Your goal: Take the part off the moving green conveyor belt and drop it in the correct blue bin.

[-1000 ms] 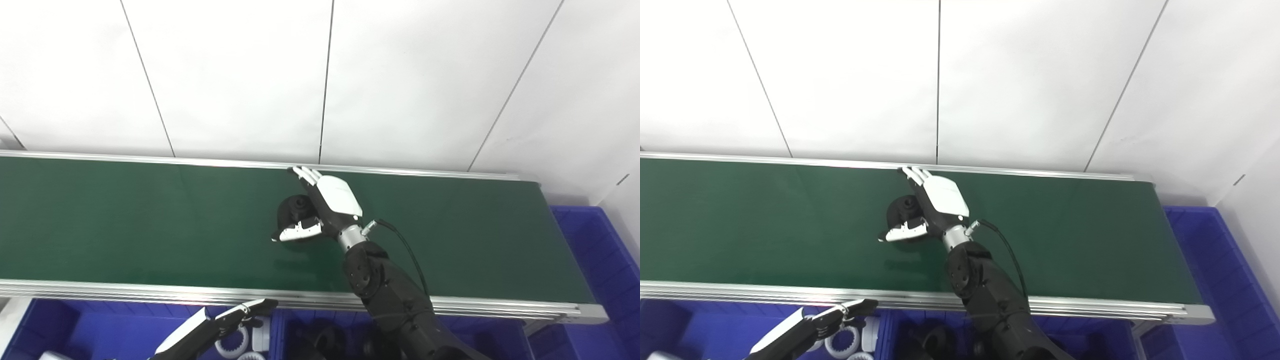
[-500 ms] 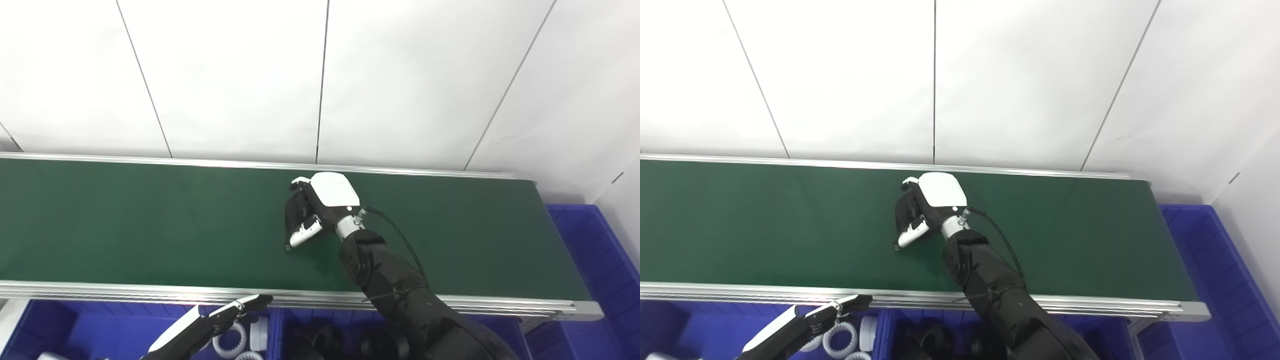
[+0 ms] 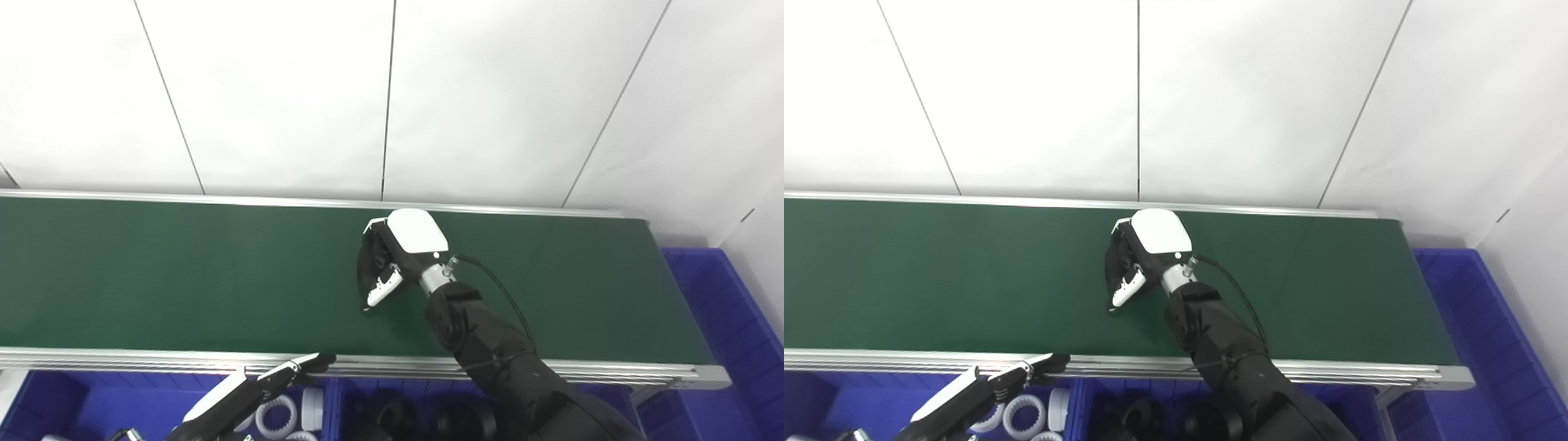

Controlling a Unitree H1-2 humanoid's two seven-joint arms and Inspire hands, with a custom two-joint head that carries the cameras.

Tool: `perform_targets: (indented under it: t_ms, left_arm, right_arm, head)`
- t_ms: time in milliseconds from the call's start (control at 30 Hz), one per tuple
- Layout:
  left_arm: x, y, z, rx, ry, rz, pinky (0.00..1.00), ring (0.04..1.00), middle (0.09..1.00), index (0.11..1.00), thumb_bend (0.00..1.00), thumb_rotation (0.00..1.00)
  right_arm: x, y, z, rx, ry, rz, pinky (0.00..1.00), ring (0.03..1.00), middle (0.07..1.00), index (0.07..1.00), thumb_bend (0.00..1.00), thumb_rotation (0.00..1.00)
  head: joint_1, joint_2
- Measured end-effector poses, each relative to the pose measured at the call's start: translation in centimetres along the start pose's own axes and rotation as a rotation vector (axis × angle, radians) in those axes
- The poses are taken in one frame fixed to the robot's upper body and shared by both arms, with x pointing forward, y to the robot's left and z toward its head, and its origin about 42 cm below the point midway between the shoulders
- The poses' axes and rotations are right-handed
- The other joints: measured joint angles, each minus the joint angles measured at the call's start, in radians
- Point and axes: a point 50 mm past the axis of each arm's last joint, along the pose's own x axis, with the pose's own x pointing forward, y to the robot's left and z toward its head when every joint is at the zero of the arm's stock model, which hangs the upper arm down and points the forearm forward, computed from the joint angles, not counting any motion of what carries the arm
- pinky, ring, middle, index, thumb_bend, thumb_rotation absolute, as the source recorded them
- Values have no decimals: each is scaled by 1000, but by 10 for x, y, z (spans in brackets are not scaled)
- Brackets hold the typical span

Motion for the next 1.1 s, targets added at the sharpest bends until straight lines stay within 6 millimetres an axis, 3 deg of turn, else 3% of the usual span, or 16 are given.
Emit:
perform_targets:
  t_ms: [400, 700, 900, 1067, 1100]
  left_arm:
    - [1, 0, 0, 2, -2, -5, 868, 922, 942, 915, 484, 663]
    - [6, 3, 1, 9, -13, -10, 864, 919, 942, 916, 481, 660]
    - [9, 4, 2, 12, -21, -13, 866, 922, 947, 920, 474, 664]
    - [12, 5, 1, 13, -24, -15, 879, 932, 951, 924, 480, 665]
    - [13, 5, 1, 14, -25, -15, 889, 939, 955, 930, 479, 670]
  right_arm:
    - [-15, 8, 13, 86, -58, -49, 192, 263, 492, 463, 528, 0]
    - [-45, -17, 17, 127, -97, -72, 206, 277, 490, 467, 529, 0]
    - [-78, -35, 24, 130, -127, -58, 202, 275, 492, 468, 528, 0]
    - [-111, -42, 32, 133, -138, -32, 196, 268, 489, 467, 528, 0]
    - [-115, -43, 33, 137, -139, -33, 187, 260, 485, 469, 529, 0]
  head:
    - [-5, 3]
    - [-17, 9]
    - [-20, 14]
    - [-55, 52]
    - [-86, 122]
